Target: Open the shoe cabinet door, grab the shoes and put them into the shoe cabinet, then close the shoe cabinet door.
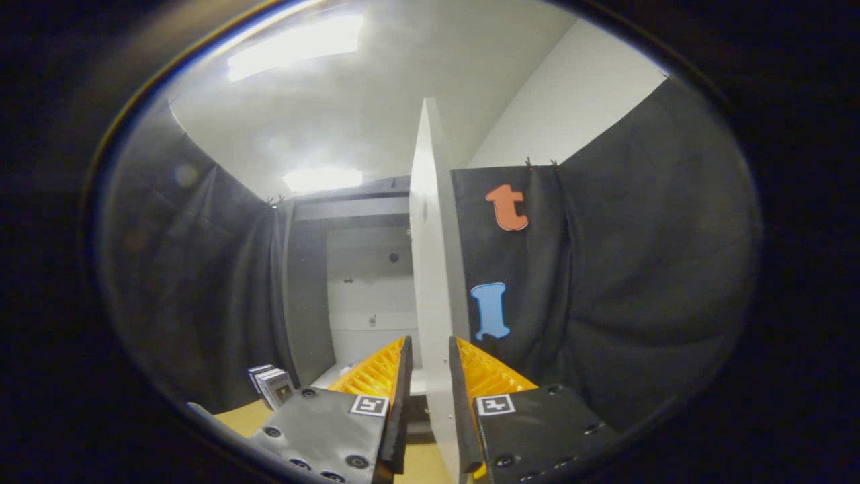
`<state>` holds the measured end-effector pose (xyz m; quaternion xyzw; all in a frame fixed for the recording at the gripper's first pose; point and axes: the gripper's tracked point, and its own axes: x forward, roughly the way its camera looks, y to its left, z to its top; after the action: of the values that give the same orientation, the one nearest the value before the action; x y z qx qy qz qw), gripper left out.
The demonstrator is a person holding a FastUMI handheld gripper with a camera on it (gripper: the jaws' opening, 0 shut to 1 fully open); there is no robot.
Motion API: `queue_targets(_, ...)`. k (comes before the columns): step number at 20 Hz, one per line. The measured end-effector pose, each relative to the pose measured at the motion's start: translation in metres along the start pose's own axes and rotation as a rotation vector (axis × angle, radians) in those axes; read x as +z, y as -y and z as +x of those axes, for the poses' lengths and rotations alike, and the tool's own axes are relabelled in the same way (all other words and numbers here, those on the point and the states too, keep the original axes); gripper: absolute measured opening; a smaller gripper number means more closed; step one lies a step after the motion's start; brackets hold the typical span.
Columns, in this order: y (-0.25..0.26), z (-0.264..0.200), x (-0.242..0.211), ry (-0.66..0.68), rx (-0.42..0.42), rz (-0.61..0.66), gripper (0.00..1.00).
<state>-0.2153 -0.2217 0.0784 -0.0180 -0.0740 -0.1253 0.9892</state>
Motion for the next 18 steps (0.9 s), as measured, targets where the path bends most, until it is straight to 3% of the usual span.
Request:
queue_targets(4,0.054,0.005,0.001,-0.007,-0.089,0.006,0.33)
queue_targets(12,0.120,0.046,-0.028,-0.083,-0.159,0.038,0.99)
queue_targets(18,0.127,0.077,-0.057,-0.165,-0.117,0.026,0.99)
